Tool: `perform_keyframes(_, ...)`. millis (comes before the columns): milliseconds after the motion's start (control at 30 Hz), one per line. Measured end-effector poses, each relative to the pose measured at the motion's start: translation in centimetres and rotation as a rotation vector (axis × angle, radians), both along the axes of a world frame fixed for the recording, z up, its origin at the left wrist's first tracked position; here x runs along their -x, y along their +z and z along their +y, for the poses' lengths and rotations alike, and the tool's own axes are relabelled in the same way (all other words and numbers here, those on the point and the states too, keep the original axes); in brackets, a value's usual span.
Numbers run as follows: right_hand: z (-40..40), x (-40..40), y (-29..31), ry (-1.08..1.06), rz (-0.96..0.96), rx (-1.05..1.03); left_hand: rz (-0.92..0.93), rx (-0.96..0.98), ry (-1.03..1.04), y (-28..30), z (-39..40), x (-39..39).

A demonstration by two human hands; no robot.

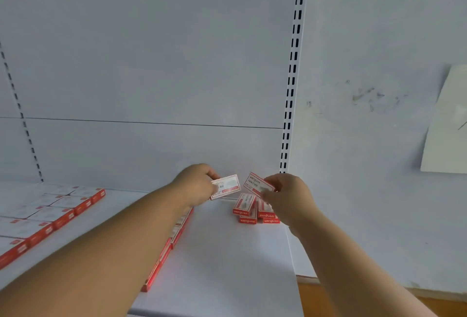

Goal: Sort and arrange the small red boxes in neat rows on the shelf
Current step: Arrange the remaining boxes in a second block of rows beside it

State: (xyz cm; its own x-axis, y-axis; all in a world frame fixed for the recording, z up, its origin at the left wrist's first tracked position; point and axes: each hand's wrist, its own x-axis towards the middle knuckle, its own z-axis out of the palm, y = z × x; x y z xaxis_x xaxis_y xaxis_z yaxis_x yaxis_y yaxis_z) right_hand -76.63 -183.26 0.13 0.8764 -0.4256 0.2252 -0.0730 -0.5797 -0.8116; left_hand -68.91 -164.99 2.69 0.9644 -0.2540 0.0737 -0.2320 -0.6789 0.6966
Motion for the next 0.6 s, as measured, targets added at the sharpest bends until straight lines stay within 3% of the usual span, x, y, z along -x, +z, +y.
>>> perform_keyframes(167, 3.9, 0.2, 1.2, 0.072, -0.057, -0.237, -0.028, 0.062, -0.022, 1.3, 6.0, 0.5)
perform_keyframes(400, 12.4, -0.1, 1.2, 0.136, 0.027, -0.219, 0.043, 0.084, -0.064, 0.7, 15.0, 0.1)
perform_keyframes(600, 17.7, -1.0, -0.6, 0.042, 0.161, -0.127, 0.055, 0.063, -0.071, -1.6, 20.0, -1.5)
